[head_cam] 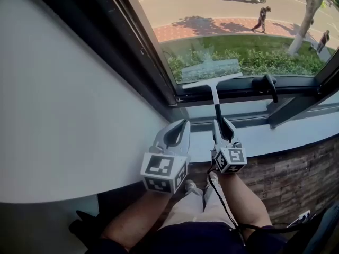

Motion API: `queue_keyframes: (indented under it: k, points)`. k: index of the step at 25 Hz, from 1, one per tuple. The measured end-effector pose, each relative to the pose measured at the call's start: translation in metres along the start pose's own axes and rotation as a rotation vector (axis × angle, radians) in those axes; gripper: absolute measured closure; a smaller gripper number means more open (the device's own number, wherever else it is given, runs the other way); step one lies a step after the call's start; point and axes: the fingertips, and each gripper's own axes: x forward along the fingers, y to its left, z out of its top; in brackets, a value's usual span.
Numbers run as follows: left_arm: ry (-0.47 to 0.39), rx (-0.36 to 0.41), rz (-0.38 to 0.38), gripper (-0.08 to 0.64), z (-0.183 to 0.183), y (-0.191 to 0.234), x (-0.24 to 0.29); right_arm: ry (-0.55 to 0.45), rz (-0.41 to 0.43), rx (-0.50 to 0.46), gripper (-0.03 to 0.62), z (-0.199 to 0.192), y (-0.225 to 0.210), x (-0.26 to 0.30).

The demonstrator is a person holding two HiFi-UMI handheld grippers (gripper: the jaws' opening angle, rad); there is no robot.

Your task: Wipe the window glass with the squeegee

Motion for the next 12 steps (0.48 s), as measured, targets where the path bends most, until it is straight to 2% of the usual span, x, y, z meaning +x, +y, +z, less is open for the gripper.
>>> queue_keyframes:
  k: [4, 8, 12]
  points:
    - [0.01, -0.009, 0.005, 0.555, -0.001, 0.001, -0.002, -0.029, 0.041, -0.054, 0.488, 0.028, 0.006, -0.013]
    - [-0.04, -0.01, 0.002, 0.555, 0.005, 0.002, -0.003, -0.07, 0.049, -0.08, 0.488, 0.061, -0.002, -0.03]
    - [-0.093, 0.083, -0.004, 0.555, 0.025, -0.012, 0.0, -0.114, 0.065, -0.122, 0.488, 0.097, -0.005, -0.046]
